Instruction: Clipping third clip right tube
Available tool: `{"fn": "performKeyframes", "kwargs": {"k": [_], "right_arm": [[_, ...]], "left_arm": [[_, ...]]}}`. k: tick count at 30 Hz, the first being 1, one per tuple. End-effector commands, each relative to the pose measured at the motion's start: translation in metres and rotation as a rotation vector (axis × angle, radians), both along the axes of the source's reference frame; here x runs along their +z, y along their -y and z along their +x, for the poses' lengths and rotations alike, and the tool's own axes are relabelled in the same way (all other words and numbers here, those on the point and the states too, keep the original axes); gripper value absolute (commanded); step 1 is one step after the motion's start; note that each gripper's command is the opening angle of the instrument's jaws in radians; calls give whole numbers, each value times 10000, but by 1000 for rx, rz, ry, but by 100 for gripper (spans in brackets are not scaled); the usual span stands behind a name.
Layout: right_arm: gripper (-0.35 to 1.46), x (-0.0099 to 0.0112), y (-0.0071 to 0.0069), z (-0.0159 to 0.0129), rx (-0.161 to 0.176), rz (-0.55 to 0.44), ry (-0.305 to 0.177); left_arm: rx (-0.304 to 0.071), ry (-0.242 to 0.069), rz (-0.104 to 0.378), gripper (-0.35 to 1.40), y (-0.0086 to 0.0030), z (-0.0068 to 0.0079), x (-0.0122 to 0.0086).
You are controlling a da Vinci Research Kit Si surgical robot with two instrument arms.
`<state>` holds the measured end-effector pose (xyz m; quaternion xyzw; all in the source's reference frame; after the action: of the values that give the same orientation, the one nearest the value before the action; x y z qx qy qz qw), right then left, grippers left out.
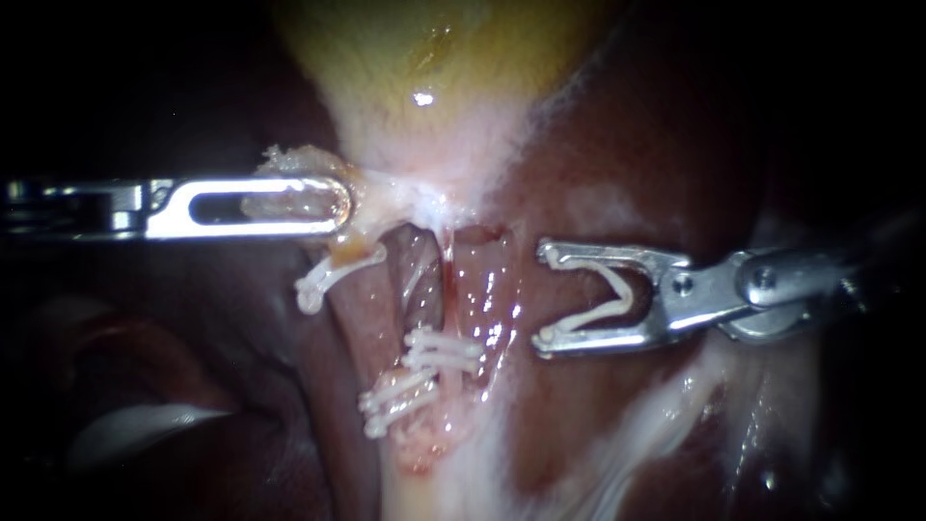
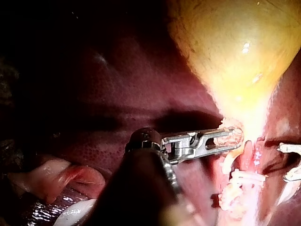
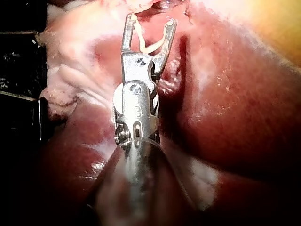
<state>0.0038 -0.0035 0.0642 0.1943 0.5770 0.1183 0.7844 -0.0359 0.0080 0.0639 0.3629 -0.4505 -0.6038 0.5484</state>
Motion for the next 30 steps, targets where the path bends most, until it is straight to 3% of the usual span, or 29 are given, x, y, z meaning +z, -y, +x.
{"fn": "performKeyframes", "kwargs": {"k": [1,8,14,30], "right_arm": [[50,4,1,4,2,19,5],[50,28,0,40,30,143,20],[49,32,-4,64,32,232,16],[48,41,-12,87,55,338,-35]], "left_arm": [[2,1,0,-35,0,-1,-1],[5,4,1,-35,2,-4,-3],[6,5,1,-35,3,-5,-3],[7,7,0,-35,5,-7,-2]]}}
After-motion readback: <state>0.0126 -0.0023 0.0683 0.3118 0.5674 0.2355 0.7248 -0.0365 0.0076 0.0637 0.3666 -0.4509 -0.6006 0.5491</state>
